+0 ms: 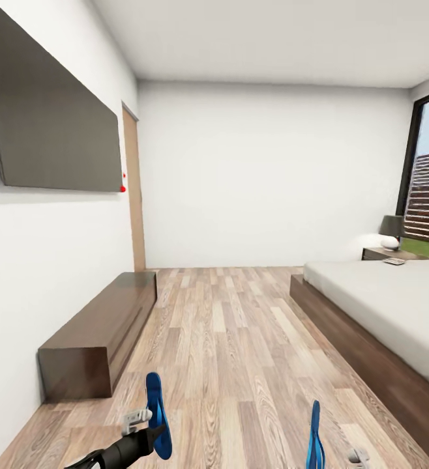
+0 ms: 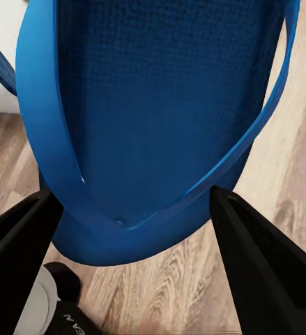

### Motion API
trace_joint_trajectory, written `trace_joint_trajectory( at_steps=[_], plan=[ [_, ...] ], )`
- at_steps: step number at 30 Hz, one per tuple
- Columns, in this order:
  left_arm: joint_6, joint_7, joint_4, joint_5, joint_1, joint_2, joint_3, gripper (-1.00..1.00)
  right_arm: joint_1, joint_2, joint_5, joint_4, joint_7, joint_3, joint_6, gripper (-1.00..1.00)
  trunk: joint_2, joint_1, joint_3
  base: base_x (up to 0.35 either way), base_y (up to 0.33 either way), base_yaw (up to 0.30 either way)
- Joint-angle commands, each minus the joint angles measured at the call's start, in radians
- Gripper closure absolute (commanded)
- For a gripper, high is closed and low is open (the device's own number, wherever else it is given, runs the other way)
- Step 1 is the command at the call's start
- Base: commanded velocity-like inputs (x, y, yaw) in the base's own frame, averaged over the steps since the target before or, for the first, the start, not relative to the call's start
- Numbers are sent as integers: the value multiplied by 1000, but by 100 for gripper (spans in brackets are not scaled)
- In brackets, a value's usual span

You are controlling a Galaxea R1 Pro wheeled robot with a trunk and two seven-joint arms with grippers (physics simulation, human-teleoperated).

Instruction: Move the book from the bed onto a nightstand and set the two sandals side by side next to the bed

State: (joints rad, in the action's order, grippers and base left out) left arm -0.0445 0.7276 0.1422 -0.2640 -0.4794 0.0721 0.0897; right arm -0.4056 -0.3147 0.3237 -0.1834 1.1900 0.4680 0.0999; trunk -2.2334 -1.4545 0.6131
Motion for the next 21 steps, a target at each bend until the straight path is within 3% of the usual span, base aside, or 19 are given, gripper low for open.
trace_joint_trajectory(
  at_steps=[1,21],
  plan=[
    [-5,6,-1,8,-1,0,8,100,-1,0,6,-1,5,9,11,100,-1,0,2,0,0,-229],
    [-5,6,-1,8,-1,0,8,100,-1,0,6,-1,5,9,11,100,-1,0,25,0,0,-229]
  ],
)
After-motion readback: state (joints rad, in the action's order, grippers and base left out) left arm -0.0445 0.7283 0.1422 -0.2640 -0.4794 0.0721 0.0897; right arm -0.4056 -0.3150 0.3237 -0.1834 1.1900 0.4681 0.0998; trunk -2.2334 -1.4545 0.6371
